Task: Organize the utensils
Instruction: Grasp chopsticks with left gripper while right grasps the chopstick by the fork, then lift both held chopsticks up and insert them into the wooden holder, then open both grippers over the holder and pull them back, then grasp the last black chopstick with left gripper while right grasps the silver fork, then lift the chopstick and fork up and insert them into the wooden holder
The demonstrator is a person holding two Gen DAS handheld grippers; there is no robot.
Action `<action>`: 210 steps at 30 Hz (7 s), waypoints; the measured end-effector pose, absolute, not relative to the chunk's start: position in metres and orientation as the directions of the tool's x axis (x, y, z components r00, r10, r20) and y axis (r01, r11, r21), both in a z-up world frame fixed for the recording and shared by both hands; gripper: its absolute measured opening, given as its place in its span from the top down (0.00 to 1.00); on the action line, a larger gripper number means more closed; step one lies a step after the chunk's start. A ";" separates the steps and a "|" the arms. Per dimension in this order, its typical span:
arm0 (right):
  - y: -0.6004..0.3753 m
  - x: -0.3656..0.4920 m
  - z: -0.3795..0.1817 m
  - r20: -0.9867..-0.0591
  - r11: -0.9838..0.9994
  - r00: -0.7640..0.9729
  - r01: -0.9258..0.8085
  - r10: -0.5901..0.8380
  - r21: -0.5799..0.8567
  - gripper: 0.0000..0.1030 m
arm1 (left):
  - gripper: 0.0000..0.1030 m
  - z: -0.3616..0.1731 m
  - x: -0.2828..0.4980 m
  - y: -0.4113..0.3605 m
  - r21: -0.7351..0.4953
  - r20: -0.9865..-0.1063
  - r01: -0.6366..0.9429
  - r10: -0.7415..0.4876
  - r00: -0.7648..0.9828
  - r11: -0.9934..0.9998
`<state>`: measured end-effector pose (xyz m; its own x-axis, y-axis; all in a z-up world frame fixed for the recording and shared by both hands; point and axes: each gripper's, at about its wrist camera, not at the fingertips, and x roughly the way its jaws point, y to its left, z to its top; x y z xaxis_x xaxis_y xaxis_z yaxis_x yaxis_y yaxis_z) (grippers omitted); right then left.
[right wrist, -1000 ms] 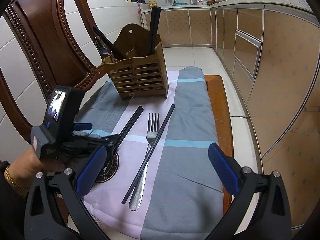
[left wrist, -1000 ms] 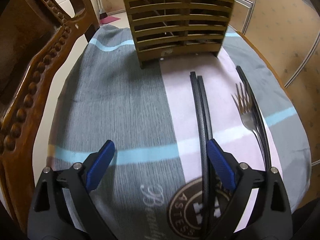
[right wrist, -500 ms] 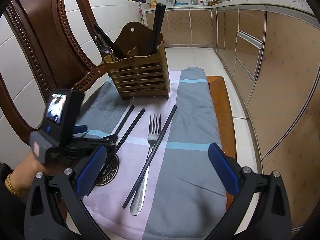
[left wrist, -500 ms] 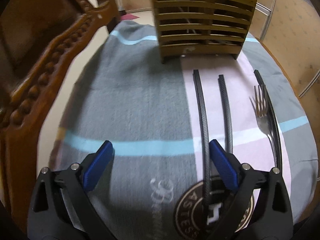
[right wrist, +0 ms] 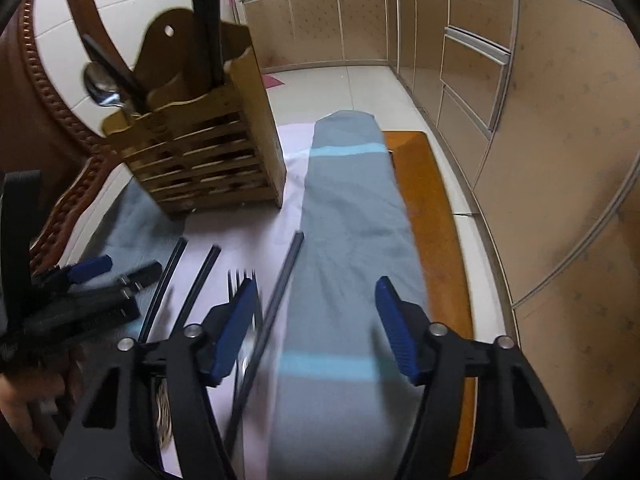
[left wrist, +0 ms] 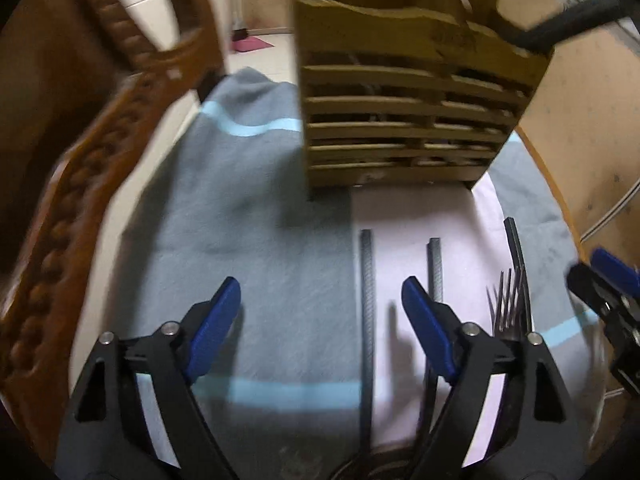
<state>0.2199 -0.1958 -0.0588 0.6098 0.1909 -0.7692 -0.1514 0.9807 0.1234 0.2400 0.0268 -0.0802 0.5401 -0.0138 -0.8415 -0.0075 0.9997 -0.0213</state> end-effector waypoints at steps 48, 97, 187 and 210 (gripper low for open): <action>-0.189 0.098 0.153 -0.423 0.934 0.833 -0.305 0.358 0.188 0.93 | 0.94 0.157 0.087 0.067 -0.116 -0.458 0.043 -0.092 0.884 0.992; -0.282 0.111 0.060 -0.363 0.927 0.891 -0.144 0.274 0.346 0.18 | 0.94 0.255 0.228 0.068 -0.291 -0.382 0.009 -0.125 0.916 0.957; -0.196 0.202 -0.003 -0.674 0.785 0.446 -0.513 0.589 0.347 0.97 | 0.94 0.036 0.188 0.045 -0.191 -0.687 0.069 -0.184 0.703 0.979; -0.165 0.154 0.184 -0.281 0.974 0.941 -0.216 0.188 -0.074 0.98 | 0.94 0.153 0.085 0.094 -0.199 -0.376 0.046 -0.120 0.919 0.979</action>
<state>0.1537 -0.1646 0.1838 0.9413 0.1876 -0.2807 -0.2160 0.9736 -0.0737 0.0847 0.0942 0.1535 0.9190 -0.1196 -0.3756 0.0461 0.9789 -0.1989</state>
